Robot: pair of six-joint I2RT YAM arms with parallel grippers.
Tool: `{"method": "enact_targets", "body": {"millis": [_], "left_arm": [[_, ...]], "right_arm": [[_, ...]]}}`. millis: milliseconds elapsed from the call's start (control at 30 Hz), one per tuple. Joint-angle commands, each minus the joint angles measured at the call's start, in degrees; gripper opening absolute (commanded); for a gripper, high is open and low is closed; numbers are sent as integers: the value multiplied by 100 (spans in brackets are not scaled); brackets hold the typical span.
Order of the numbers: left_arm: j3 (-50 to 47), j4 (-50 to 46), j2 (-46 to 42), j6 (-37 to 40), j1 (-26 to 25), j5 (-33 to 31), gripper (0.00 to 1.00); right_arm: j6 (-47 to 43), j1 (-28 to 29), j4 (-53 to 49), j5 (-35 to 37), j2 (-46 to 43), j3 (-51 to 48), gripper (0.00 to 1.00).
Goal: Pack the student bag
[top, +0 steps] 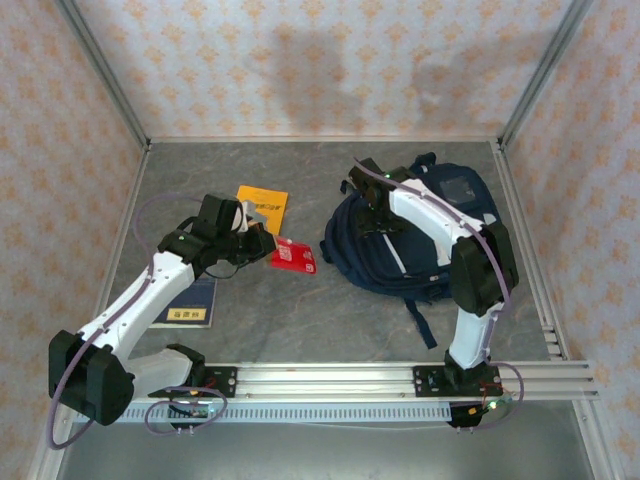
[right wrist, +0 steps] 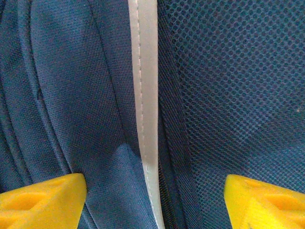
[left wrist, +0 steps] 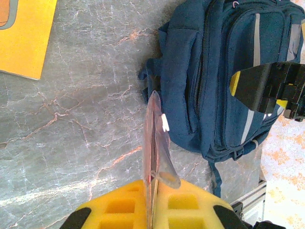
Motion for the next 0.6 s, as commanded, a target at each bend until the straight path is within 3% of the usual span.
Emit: {"method": "enact_targets", "body": {"millis": [0, 367, 567], "left_arm": [[211, -73, 27, 71, -4, 16, 0], [159, -24, 100, 65, -4, 25, 0], [202, -24, 117, 43, -4, 34, 0]], "right_arm": [[-7, 78, 36, -233, -317, -174, 73], [-73, 176, 297, -434, -555, -566, 55], [-69, 184, 255, -127, -325, -682, 52]]}}
